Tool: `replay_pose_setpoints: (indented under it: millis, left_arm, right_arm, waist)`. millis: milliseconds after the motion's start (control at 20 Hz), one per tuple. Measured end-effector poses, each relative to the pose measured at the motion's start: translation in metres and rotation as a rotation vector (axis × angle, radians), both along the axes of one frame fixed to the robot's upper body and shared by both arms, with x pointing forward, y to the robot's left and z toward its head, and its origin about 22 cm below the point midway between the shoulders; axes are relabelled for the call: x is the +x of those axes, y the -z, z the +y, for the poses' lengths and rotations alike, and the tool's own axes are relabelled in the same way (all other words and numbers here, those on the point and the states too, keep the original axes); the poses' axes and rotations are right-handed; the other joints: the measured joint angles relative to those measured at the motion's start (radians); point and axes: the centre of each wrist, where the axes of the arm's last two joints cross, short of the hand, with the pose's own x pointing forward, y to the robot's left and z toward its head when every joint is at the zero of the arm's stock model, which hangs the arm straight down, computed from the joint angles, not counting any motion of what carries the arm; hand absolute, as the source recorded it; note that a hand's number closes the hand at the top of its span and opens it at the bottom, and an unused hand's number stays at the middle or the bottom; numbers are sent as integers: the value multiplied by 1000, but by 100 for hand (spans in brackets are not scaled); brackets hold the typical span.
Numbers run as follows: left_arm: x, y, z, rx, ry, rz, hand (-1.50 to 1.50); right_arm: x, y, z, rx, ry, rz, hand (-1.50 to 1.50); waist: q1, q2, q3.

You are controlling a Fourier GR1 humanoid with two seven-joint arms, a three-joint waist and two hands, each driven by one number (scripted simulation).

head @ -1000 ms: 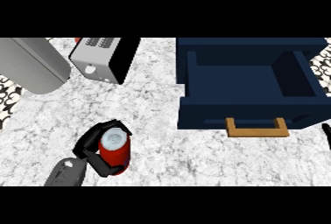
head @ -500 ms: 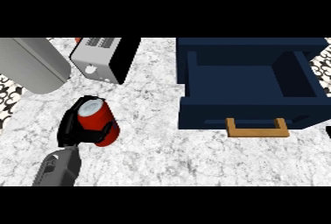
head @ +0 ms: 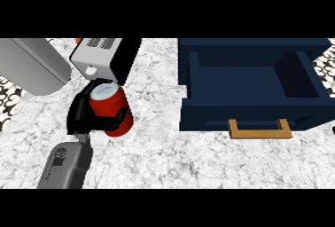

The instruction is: Pick up the can, place it into the drawer and close the drawer

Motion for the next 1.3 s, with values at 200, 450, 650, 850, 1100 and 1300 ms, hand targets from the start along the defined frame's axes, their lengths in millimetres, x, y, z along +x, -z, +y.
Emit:
replay_pose_setpoints:
  millis: [200,450,650,850,1100,1300]
  left_arm:
    - [6,-35,-32,18,35,-36,150]
    - [23,-80,-69,29,73,-47,150]
    - [32,-111,-104,49,102,-62,150]
    - [41,-143,-126,66,122,-83,150]
    - [51,-167,-159,80,133,-106,150]
    - [59,-192,-186,92,139,-111,150]
  right_arm:
    - [0,-3,0,0,8,1,-150]
    - [0,-1,-3,1,8,-7,-150]
    - [2,1,-4,1,11,-12,-150]
    - [0,5,-8,3,15,-13,-150]
    - [-1,3,-8,1,14,-15,-150]
    - [4,2,-6,-7,11,-9,-150]
  waist:
    - [-1,0,0]
    - [-6,1,0]
    - [-9,1,0]
    - [-10,2,0]
    - [-15,3,0]
    - [-19,4,0]
